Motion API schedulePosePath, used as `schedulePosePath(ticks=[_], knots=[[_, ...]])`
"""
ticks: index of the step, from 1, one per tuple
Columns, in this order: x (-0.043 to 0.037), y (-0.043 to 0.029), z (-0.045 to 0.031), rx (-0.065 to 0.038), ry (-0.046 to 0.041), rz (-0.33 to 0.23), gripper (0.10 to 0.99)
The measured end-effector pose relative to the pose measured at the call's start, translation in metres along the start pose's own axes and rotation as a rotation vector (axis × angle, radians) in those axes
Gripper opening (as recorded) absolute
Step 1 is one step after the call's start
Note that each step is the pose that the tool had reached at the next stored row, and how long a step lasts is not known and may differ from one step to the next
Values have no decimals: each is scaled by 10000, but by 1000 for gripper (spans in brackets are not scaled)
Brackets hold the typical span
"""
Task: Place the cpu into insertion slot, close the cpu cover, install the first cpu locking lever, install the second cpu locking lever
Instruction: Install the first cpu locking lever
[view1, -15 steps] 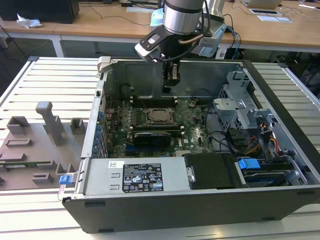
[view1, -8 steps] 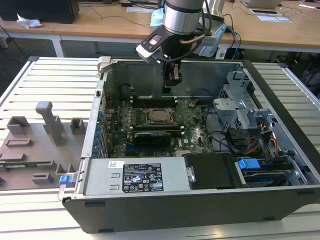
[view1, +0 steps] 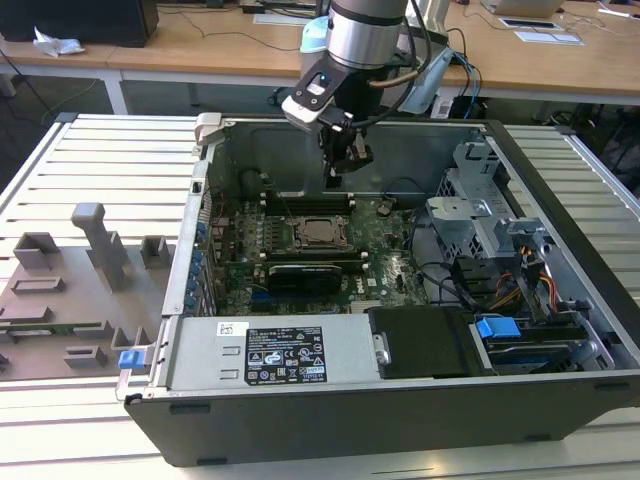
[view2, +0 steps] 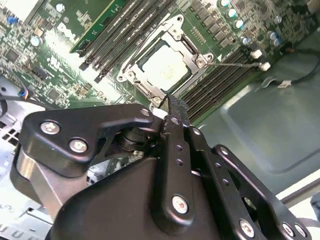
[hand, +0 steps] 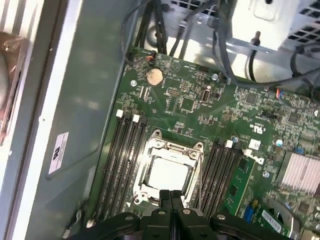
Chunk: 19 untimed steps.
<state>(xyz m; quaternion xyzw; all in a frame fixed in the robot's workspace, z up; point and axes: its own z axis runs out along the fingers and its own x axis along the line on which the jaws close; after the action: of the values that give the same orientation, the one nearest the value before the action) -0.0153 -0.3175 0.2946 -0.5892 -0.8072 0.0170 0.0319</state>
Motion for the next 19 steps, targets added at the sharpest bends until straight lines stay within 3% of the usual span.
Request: schedulePosePath(ticks=[8,19], knots=[[0,0,0,70,-145,-2215,106],[0,0,0,134,-277,-4253,106]])
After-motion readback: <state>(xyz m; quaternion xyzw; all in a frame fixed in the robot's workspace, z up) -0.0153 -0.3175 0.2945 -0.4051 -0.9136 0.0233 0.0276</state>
